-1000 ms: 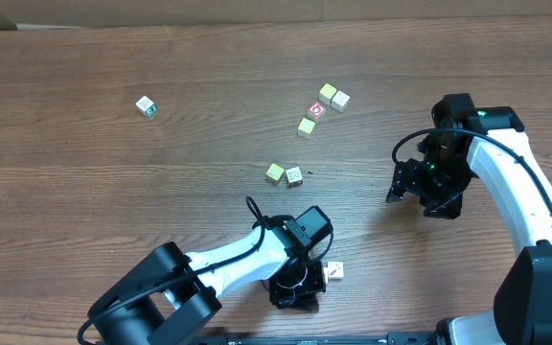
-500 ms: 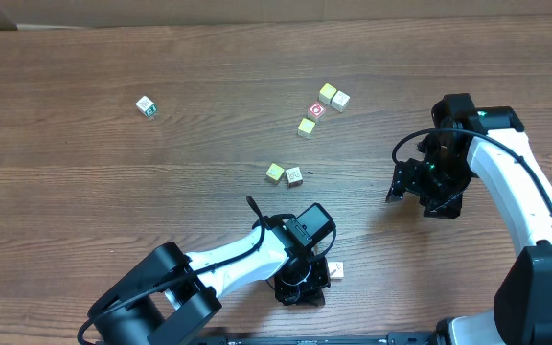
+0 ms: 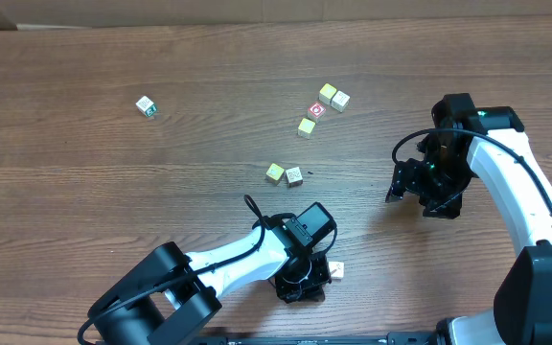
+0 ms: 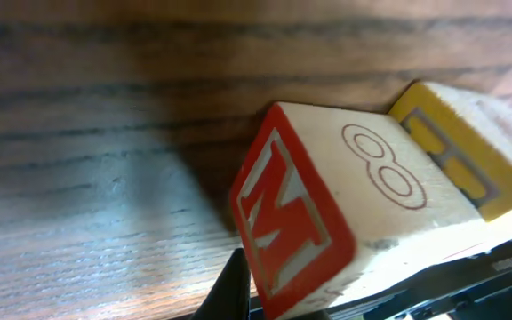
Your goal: Flip 4 blocks
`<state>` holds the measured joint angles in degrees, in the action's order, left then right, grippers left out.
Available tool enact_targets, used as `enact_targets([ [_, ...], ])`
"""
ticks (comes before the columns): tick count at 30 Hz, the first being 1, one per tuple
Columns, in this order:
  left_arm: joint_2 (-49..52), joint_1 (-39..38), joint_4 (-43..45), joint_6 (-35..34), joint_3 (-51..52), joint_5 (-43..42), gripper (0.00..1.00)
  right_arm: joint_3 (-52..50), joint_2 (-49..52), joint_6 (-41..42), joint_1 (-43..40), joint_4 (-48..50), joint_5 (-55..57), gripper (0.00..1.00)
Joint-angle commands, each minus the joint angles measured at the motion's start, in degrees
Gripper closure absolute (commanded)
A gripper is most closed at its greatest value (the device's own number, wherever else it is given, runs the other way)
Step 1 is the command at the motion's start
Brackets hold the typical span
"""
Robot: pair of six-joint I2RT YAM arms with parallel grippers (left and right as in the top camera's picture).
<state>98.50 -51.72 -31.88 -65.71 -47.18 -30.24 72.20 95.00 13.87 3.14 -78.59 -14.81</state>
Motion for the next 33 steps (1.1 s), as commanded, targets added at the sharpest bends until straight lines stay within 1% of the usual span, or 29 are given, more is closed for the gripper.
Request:
enact_targets([
  [1, 0.6, -0.2, 0.5, -1.9, 0.4, 1.7, 0.96, 0.5, 0.0, -0.3, 0.1, 0.3, -0.3, 0.22],
  [23, 0.6, -0.1, 2.0, -2.1, 0.4, 2.5, 0.96, 0.5, 0.0, -0.3, 0.1, 0.4, -0.3, 0.21],
  [31, 0.6, -0.6, 1.9, -2.0, 0.4, 2.1, 0.96, 0.5, 0.0, -0.3, 0.1, 0.4, -0.3, 0.21],
  [33, 0.6, -1.4, 0.7, -1.5, 0.4, 1.9, 0.96, 0.5, 0.0, -0.3, 0.1, 0.4, -0.3, 0.21],
])
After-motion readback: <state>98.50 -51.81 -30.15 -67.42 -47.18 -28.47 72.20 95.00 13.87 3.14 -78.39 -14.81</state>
